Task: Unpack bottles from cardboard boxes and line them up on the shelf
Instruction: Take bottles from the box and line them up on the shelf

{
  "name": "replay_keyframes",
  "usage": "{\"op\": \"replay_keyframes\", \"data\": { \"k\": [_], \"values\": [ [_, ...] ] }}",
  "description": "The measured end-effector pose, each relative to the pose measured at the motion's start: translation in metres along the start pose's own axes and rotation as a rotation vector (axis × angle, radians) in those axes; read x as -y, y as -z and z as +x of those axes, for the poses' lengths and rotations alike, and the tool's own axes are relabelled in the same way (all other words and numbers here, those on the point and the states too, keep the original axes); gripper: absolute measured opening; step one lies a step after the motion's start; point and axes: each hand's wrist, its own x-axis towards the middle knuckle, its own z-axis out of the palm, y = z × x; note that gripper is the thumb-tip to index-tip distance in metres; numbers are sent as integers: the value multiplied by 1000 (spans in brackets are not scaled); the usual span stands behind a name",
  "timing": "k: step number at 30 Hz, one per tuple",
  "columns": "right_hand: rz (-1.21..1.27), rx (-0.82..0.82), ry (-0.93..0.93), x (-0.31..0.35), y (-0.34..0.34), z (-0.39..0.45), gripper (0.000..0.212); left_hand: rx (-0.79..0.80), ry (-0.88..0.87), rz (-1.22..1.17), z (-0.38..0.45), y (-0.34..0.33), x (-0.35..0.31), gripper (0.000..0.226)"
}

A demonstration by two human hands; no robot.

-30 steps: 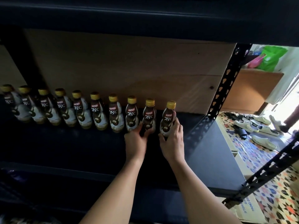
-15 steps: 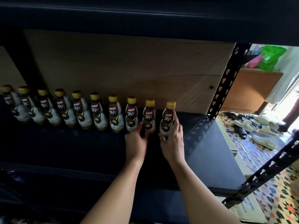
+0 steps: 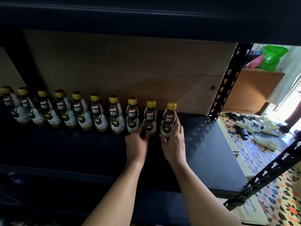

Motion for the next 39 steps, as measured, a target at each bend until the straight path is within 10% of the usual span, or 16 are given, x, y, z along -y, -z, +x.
{"op": "replay_keyframes", "data": {
  "k": [15, 23, 27, 39],
  "values": [
    [-42, -23, -193, 13, 11, -27, 107, 94, 182, -108, -26, 39, -10, 29],
    [144, -239, 52, 52, 13, -131, 33, 233, 171, -522, -112, 102, -8, 4],
    [154, -205, 152, 20, -34, -206, 16, 363, 290, -445, -166, 116, 80, 6],
    [-235, 682, -623, -293, -300, -436, 29, 731, 848, 260, -388, 18, 528, 16]
  ]
}}
